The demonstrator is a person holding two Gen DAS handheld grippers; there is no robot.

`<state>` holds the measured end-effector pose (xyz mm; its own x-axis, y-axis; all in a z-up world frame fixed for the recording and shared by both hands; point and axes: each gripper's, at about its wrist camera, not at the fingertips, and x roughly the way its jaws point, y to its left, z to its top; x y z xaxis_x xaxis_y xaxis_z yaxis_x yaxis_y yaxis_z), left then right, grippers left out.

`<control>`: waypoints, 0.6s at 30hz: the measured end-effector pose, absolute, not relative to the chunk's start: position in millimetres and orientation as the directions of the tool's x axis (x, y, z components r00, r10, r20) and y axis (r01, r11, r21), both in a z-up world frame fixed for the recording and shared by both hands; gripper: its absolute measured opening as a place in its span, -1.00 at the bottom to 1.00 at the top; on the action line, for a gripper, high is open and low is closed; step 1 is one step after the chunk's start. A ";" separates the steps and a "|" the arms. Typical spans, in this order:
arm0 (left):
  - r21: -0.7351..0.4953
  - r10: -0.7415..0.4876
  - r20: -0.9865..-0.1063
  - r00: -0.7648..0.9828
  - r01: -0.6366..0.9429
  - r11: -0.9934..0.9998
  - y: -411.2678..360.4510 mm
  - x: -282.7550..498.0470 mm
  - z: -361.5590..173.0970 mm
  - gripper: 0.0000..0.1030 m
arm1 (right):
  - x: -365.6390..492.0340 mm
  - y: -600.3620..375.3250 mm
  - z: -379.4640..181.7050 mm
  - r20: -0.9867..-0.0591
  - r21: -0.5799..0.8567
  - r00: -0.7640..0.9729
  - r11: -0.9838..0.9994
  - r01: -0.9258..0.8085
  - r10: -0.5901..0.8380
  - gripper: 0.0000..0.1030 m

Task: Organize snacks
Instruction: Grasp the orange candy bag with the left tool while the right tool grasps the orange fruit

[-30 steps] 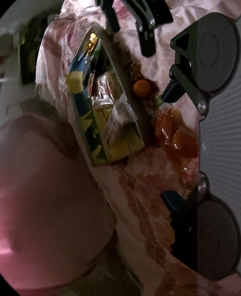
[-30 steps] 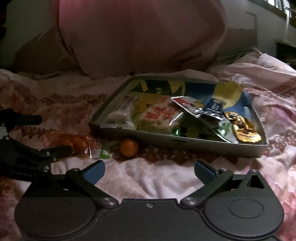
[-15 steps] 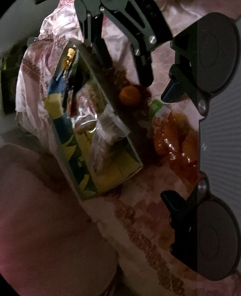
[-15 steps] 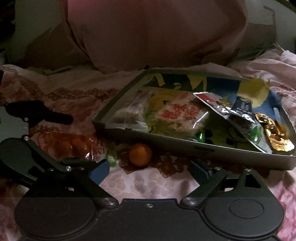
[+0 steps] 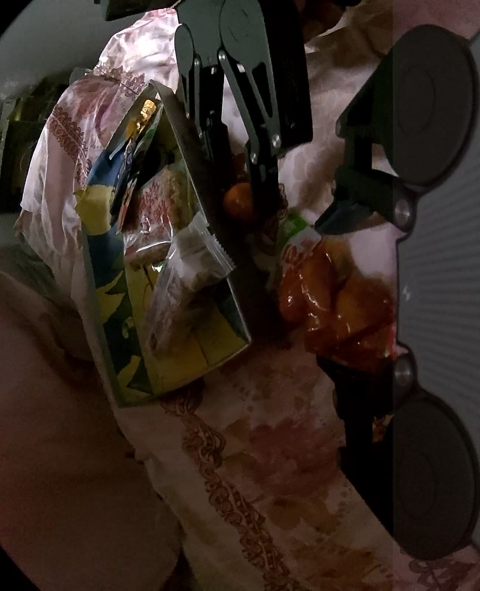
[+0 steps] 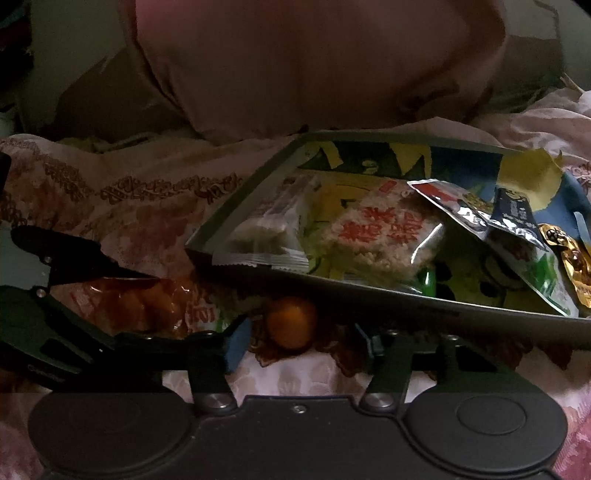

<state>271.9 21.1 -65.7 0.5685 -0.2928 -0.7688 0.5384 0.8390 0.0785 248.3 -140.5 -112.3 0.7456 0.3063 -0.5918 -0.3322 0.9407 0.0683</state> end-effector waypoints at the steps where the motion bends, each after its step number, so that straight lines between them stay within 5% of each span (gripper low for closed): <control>1: 0.085 -0.284 -0.771 0.570 0.534 0.841 19.9 270.8 -65.1 0.38 | 248.8 -139.0 -112.8 -0.592 0.058 0.747 0.940 -0.336 0.303 0.07; 7: 0.084 -0.242 -0.780 0.577 0.480 0.873 14.7 268.4 -62.3 0.34 | 248.9 -131.6 -114.2 -0.599 0.005 0.745 0.932 -0.362 0.293 -0.31; 18: 0.066 -0.207 -0.778 0.593 0.405 0.912 16.9 260.5 -57.3 0.25 | 234.6 -135.5 -103.9 -0.578 0.020 0.756 0.932 -0.363 0.307 -0.32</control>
